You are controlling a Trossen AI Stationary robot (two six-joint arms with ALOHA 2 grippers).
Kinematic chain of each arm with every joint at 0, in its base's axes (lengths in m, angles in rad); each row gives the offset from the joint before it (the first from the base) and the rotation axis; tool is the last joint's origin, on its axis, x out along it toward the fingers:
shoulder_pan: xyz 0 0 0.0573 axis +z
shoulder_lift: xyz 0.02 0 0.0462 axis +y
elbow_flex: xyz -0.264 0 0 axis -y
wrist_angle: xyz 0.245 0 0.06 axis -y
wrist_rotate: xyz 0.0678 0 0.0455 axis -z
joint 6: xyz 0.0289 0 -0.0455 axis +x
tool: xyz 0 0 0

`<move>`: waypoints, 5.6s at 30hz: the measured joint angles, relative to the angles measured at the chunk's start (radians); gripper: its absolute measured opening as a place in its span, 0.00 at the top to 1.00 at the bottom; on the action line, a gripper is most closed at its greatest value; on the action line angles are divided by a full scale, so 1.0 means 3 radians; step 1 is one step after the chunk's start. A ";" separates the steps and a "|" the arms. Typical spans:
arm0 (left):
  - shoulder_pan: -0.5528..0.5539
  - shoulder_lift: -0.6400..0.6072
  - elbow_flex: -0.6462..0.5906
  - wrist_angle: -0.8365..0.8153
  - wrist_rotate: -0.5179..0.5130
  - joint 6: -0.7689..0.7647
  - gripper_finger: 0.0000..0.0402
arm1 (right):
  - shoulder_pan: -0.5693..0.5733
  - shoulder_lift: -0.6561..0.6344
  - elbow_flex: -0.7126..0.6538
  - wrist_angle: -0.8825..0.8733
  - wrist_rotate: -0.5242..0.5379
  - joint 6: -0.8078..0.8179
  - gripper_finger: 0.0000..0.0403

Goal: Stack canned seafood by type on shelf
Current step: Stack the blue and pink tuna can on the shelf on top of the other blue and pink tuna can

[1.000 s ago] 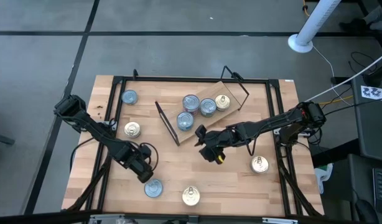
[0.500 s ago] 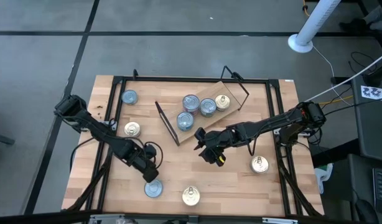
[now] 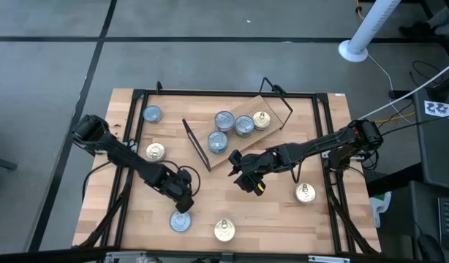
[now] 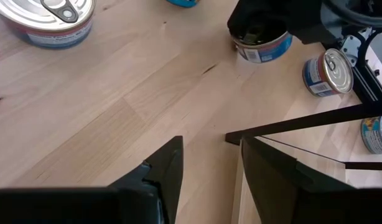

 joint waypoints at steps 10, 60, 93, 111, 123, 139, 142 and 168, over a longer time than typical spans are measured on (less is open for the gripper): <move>-0.0005 0.0058 0.0005 -0.0012 -0.0023 0.0061 1.00 | -0.0001 0.0000 0.0000 0.0001 0.0000 0.0000 0.59; 0.0227 0.0074 0.0275 -0.0122 0.0583 0.1299 0.42 | 0.0000 0.0000 0.0000 0.0001 0.0001 -0.0001 0.59; 0.0411 -0.0336 0.0924 -0.1816 -0.0642 0.2663 0.41 | -0.0001 0.0000 0.0000 -0.0005 0.0001 -0.0001 0.59; 0.0427 -0.0331 0.0502 -0.1670 -0.0674 0.2710 0.41 | 0.0000 0.0000 0.0000 -0.0006 0.0002 -0.0001 0.59; 0.0624 -0.0329 0.0297 -0.1231 -0.0685 0.2991 0.41 | -0.0001 0.0000 0.0000 -0.0006 0.0003 -0.0001 0.59; 0.0650 -0.0329 0.0297 -0.0691 -0.0685 0.3040 0.41 | 0.0000 0.0000 0.0000 -0.0009 0.0002 -0.0001 0.59; 0.0650 -0.0329 0.0297 -0.0691 -0.0641 0.3039 0.42 | -0.0001 0.0000 0.0000 -0.0020 0.0002 -0.0001 0.59; 0.0643 -0.0340 0.0462 -0.0513 -0.0013 0.2216 0.54 | 0.0000 -0.0011 0.0001 -0.0687 0.0616 0.0330 0.59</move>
